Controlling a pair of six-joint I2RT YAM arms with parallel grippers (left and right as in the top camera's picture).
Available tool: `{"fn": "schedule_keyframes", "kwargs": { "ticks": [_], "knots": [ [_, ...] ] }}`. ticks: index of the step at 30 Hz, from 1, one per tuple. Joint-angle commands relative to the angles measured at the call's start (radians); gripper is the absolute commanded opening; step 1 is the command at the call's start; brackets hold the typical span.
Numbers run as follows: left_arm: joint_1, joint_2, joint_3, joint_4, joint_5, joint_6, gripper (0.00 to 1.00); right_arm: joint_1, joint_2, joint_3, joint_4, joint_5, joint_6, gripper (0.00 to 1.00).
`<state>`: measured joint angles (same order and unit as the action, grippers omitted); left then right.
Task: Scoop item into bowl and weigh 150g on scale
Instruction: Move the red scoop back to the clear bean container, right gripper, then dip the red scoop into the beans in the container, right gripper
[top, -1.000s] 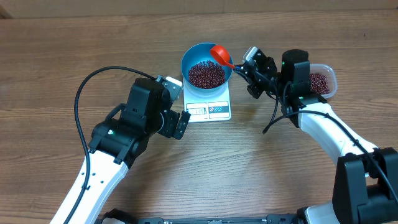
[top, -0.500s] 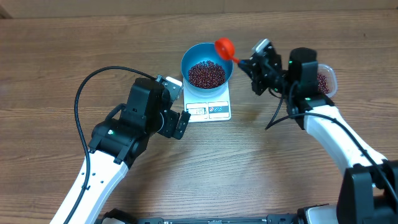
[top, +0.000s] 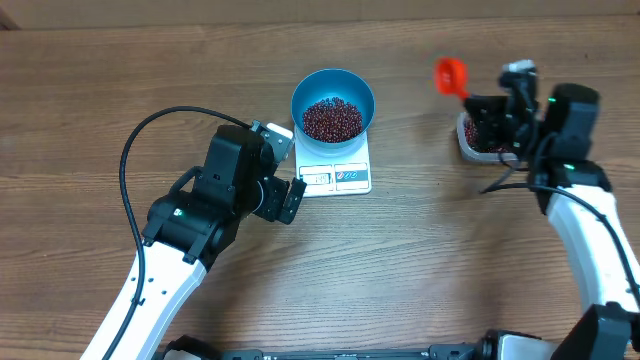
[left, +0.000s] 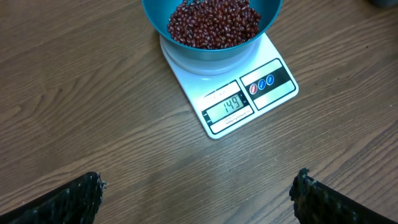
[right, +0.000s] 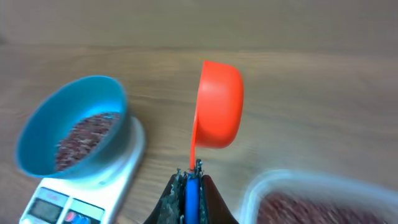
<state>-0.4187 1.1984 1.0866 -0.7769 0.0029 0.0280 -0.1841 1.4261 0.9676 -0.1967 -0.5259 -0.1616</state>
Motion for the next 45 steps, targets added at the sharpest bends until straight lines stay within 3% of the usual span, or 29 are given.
{"fn": "schedule_keyframes", "kwargs": {
  "ticks": [1,6,13,29,45],
  "knots": [
    [-0.001,0.006,-0.004,0.003,-0.007,-0.009,1.00,-0.077,-0.064,0.002,-0.040,0.048,0.012,0.04],
    [-0.001,0.006,-0.004,0.003,-0.007,-0.009,0.99,-0.177,-0.096,0.002,-0.110,0.153,0.012,0.04],
    [-0.001,0.006,-0.004,0.003,-0.007,-0.009,1.00,-0.212,-0.092,0.002,-0.207,0.290,-0.004,0.04],
    [-0.001,0.006,-0.004,0.003,-0.007,-0.009,1.00,-0.192,0.089,0.002,-0.280,0.165,-0.003,0.04],
    [-0.001,0.006,-0.004,0.003,-0.007,-0.009,0.99,-0.154,0.138,0.002,-0.277,0.154,-0.003,0.04]
  ]
}}
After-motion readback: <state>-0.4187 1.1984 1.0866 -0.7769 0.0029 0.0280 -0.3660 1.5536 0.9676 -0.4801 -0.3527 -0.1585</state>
